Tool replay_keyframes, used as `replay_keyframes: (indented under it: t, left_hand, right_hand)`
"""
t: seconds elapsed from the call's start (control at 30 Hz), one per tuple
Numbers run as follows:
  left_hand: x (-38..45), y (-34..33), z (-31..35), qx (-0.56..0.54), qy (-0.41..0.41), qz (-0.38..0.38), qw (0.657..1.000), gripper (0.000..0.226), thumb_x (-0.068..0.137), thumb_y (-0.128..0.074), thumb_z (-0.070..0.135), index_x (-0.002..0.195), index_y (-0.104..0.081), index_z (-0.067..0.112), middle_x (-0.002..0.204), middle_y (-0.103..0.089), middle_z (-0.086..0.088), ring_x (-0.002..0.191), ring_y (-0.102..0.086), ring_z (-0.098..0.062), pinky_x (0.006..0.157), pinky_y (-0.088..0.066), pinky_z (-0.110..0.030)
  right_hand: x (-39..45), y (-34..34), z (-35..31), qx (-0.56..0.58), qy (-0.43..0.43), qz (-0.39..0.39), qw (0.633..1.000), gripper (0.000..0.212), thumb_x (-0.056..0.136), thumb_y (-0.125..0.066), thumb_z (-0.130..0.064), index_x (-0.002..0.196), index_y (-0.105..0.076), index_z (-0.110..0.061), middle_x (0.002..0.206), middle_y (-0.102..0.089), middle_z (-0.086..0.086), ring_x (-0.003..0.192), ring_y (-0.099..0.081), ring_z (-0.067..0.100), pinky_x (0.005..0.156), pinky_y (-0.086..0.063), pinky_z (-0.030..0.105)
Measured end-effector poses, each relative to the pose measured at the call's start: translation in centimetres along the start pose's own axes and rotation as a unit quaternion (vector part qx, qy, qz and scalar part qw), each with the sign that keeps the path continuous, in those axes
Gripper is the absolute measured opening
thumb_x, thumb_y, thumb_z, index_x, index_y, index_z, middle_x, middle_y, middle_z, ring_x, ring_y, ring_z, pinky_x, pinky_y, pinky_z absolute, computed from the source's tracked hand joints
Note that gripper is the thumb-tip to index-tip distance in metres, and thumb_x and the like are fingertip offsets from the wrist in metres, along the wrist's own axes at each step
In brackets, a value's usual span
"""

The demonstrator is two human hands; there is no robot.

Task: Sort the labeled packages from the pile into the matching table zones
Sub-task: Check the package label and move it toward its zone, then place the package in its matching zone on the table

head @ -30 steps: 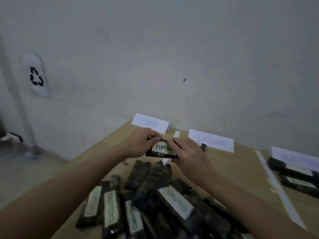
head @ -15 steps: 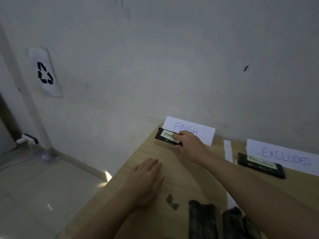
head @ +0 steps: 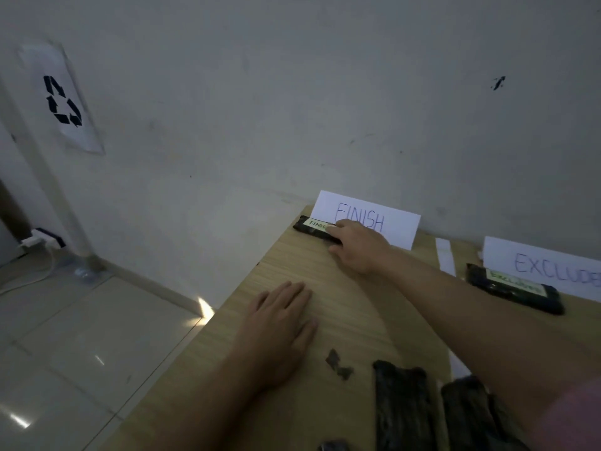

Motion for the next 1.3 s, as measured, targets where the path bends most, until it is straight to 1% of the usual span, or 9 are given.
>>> replay_keyframes:
  t: [0.37, 0.57, 0.7, 0.87, 1.0, 1.1, 1.17, 1.27, 1.3]
  left_hand:
    - [-2.5, 1.3, 3.4, 0.026, -0.006, -0.044, 0.999, 0.048, 0.097, -0.033, 0.031, 0.142, -0.03, 0.015, 0.153, -0.025, -0.003, 0.141, -0.022, -0.018, 0.114, -0.022, -0.036]
    - [-4.9, 1.4, 5.7, 0.034, -0.013, -0.062, 0.997, 0.045, 0.096, -0.034, 0.029, 0.138, -0.036, 0.012, 0.151, -0.03, -0.006, 0.138, -0.029, -0.021, 0.11, -0.029, -0.037]
    - [-5.5, 1.9, 6.5, 0.034, -0.017, -0.073, 0.997, 0.036, 0.095, -0.037, 0.024, 0.126, -0.048, 0.011, 0.141, -0.043, -0.008, 0.128, -0.041, -0.025, 0.101, -0.039, -0.04]
    - [-5.9, 3.1, 7.3, 0.005, -0.025, -0.054, 0.998, 0.031, 0.094, -0.037, 0.02, 0.118, -0.054, 0.011, 0.126, -0.052, -0.009, 0.114, -0.051, -0.028, 0.093, -0.044, -0.04]
    - [-6.1, 3.9, 8.5, -0.044, -0.034, -0.008, 0.998, 0.031, 0.096, -0.035, 0.021, 0.118, -0.056, 0.012, 0.12, -0.059, -0.01, 0.111, -0.053, -0.026, 0.092, -0.043, -0.038]
    - [-6.1, 5.4, 9.5, -0.218, -0.005, 0.079, 0.973, 0.028, 0.098, -0.035, 0.016, 0.115, -0.057, 0.01, 0.106, -0.064, -0.009, 0.09, -0.06, -0.021, 0.077, -0.05, -0.025]
    - [-6.0, 6.5, 10.5, -0.337, 0.021, 0.119, 0.934, 0.026, 0.098, -0.035, 0.015, 0.11, -0.058, 0.011, 0.096, -0.064, -0.006, 0.075, -0.058, -0.01, 0.06, -0.044, -0.008]
    - [-6.0, 7.4, 12.7, -0.471, 0.021, 0.096, 0.877, 0.029, 0.099, -0.033, 0.02, 0.101, -0.061, 0.013, 0.095, -0.066, -0.005, 0.078, -0.062, -0.014, 0.065, -0.045, -0.022]
    - [-6.2, 7.6, 13.5, -0.498, 0.016, 0.078, 0.864, 0.032, 0.1, -0.032, 0.023, 0.099, -0.062, 0.014, 0.094, -0.067, -0.005, 0.081, -0.062, -0.015, 0.066, -0.046, -0.025]
  right_hand:
    - [-16.1, 4.4, -2.3, 0.028, 0.162, -0.159, 0.973, 0.029, 0.089, -0.054, -0.016, 0.118, -0.062, -0.019, 0.12, -0.058, 0.003, 0.109, -0.053, 0.018, 0.093, -0.037, 0.025]
    - [-21.0, 5.1, -4.1, 0.023, 0.187, -0.214, 0.959, 0.056, 0.079, -0.05, 0.004, 0.129, -0.053, -0.022, 0.145, -0.04, 0.002, 0.13, -0.038, 0.018, 0.106, -0.029, 0.026]
    - [-20.5, 4.4, -5.0, -0.019, 0.154, -0.238, 0.959, 0.073, 0.073, -0.057, 0.003, 0.139, -0.039, -0.024, 0.149, -0.03, 0.005, 0.133, -0.033, 0.024, 0.107, -0.032, 0.034]
    - [-20.3, 4.9, -5.3, -0.058, 0.121, -0.208, 0.969, 0.068, 0.071, -0.071, -0.01, 0.131, -0.042, -0.024, 0.127, -0.035, 0.005, 0.112, -0.044, 0.027, 0.089, -0.045, 0.043]
    - [-20.9, 7.5, -4.0, -0.108, 0.149, -0.068, 0.981, 0.059, 0.073, -0.071, -0.03, 0.124, -0.044, -0.023, 0.123, -0.048, 0.001, 0.111, -0.043, 0.02, 0.09, -0.04, 0.036]
    - [-22.8, 9.6, -2.0, 0.069, 0.1, -0.055, 0.991, 0.057, 0.076, -0.07, -0.027, 0.127, -0.043, -0.021, 0.121, -0.051, -0.001, 0.108, -0.047, 0.015, 0.091, -0.04, 0.029]
    - [-24.2, 10.8, -0.7, 0.212, 0.067, -0.034, 0.974, 0.037, 0.079, -0.069, -0.023, 0.112, -0.053, -0.019, 0.11, -0.057, -0.002, 0.097, -0.053, 0.01, 0.082, -0.042, 0.026]
    - [-26.2, 12.4, 1.2, 0.351, 0.024, 0.026, 0.936, 0.003, 0.086, -0.062, -0.018, 0.089, -0.062, -0.017, 0.077, -0.064, -0.004, 0.065, -0.059, 0.008, 0.061, -0.049, 0.027]
    - [-26.8, 12.7, 1.7, 0.373, 0.006, 0.043, 0.927, 0.005, 0.089, -0.059, -0.019, 0.088, -0.063, -0.016, 0.067, -0.062, -0.003, 0.054, -0.056, 0.009, 0.053, -0.047, 0.025]
Point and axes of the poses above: each hand's wrist, its own x-axis towards the middle knuckle, its own y-axis out of the back of the hand, z = x × y, the point moved 3 cm from there along x, towards the middle knuckle
